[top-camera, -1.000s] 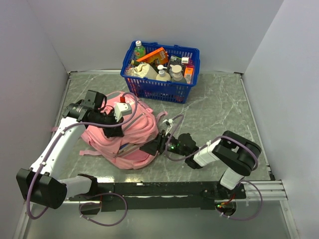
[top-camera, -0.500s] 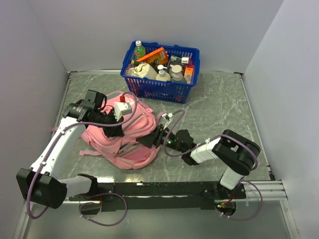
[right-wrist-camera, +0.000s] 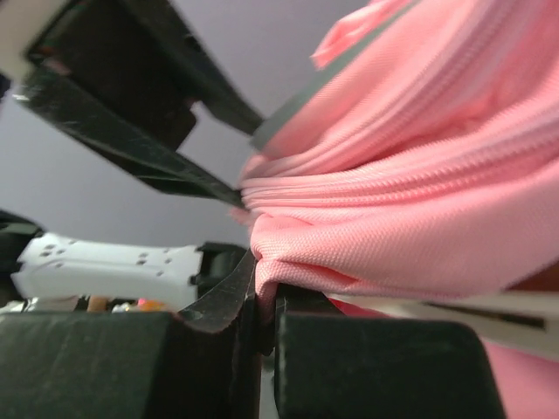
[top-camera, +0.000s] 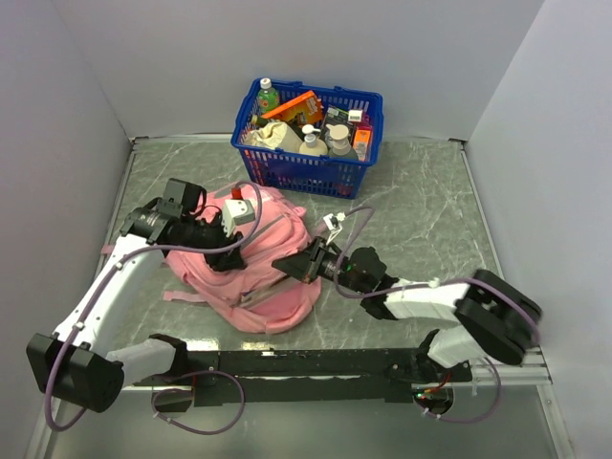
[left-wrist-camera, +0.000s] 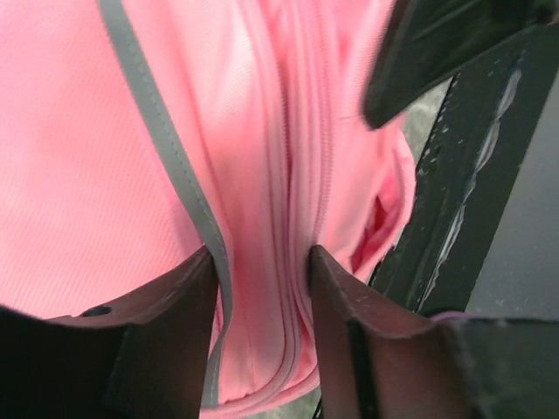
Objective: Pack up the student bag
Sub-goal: Place the book in the student bag, then adjust the student bag at the center of the board.
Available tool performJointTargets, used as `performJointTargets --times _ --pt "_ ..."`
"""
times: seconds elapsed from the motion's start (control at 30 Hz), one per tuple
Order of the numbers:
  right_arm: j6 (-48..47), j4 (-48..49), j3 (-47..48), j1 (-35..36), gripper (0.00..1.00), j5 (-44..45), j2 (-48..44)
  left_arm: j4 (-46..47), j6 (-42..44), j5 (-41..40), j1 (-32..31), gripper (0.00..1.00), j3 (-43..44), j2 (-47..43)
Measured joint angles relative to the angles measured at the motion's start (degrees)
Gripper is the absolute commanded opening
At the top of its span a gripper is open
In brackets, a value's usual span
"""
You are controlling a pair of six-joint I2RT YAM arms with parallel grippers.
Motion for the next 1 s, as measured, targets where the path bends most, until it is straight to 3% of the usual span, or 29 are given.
performJointTargets --times 0.17,0.6,0.7,0.77,0.83,0.9,1.0 --pt "-0.96 -12.15 1.6 -0.02 0.0 -3.15 -9.53 2.34 -1.81 2.27 -0.39 0.51 -1.64 -1.6" --pt "-2.36 -30.97 12.11 -0.72 0.0 -9.81 -9.11 4.59 -2.62 -0.44 0.35 0.61 -3.37 -3.06" --pt "-7.06 -38.86 13.16 1.31 0.11 -6.62 -11.26 3.82 -2.67 -0.74 0.37 0.62 -3.39 -3.87" --pt "-10.47 -44.39 13.18 3.21 0.15 -2.75 -13.46 2.91 -2.97 -0.26 0.37 0.68 -3.23 -4.28" --pt "-12.94 -47.93 13.16 4.35 0.38 -0.46 -14.58 2.21 -3.21 -0.2 0.37 0.76 -2.36 -4.22" --pt "-15.39 -52.11 13.09 5.22 0.51 0.44 -15.21 2.16 -3.34 -0.5 0.7 0.76 0.35 -3.74" --pt "-19.08 -57.66 12.5 6.56 0.54 0.74 -16.5 2.38 -3.63 0.07 1.25 0.69 7.26 -2.21"
